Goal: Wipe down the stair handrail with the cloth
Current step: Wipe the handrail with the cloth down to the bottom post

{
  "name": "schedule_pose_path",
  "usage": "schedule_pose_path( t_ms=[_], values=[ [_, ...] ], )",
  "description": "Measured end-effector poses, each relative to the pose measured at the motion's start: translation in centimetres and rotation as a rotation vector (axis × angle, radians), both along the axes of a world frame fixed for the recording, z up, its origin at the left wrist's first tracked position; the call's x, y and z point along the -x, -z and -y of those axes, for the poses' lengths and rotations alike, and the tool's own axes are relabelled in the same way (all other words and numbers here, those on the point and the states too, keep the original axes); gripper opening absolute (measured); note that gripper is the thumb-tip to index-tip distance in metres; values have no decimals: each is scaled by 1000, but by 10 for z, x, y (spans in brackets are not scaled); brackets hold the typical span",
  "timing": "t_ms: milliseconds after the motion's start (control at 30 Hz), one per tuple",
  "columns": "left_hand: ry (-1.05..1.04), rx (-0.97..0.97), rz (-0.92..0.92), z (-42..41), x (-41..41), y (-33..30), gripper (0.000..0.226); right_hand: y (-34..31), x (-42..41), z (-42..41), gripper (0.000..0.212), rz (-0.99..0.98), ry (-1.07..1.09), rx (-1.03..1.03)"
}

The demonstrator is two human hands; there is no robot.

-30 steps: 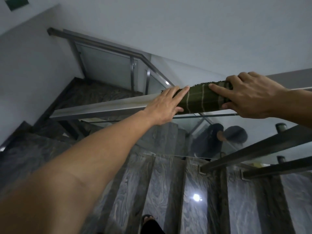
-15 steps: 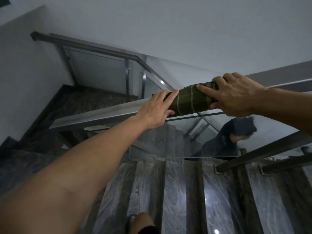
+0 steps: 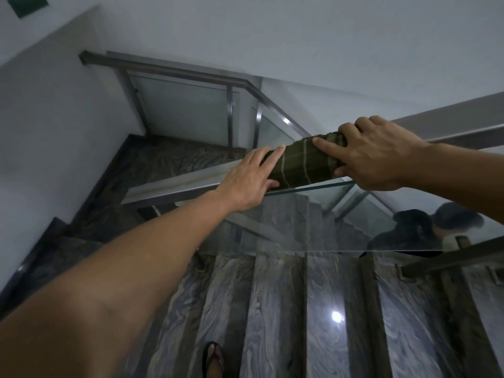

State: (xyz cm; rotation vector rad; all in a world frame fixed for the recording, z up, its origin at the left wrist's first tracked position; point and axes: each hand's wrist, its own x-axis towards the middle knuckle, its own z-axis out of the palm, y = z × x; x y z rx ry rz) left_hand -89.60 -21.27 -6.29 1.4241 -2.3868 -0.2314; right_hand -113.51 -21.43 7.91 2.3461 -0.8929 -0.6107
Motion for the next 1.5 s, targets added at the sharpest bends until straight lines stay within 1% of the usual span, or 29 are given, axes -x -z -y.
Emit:
schedule_pose_path(
  t_ms=[267, 400, 800, 867, 933, 1167, 1267, 1500],
  values=[
    [25, 39, -1, 5, -51, 35, 77, 36, -51, 3, 74, -9, 7, 13],
    [22, 33, -16, 4, -74, 51, 76, 51, -74, 4, 74, -16, -1, 8],
    [1, -9, -13, 4, -144, 96, 75, 94, -151, 4, 76, -23, 68, -50],
    [3, 4, -8, 7, -175, 115, 75, 115, -183, 8, 76, -29, 62, -31],
    [7, 1, -13, 8, -186, 122, 75, 120, -193, 7, 75, -20, 55, -37],
    [28, 45, -38, 16, -259, 174, 74, 175, -264, 12, 76, -23, 74, 17],
    [12, 57, -48, 18, -285, 197, 73, 195, -293, 14, 76, -4, 96, 2],
    [-1, 34, -26, 19, -327, 222, 74, 222, -338, 16, 73, -21, 123, -5]
  ],
)
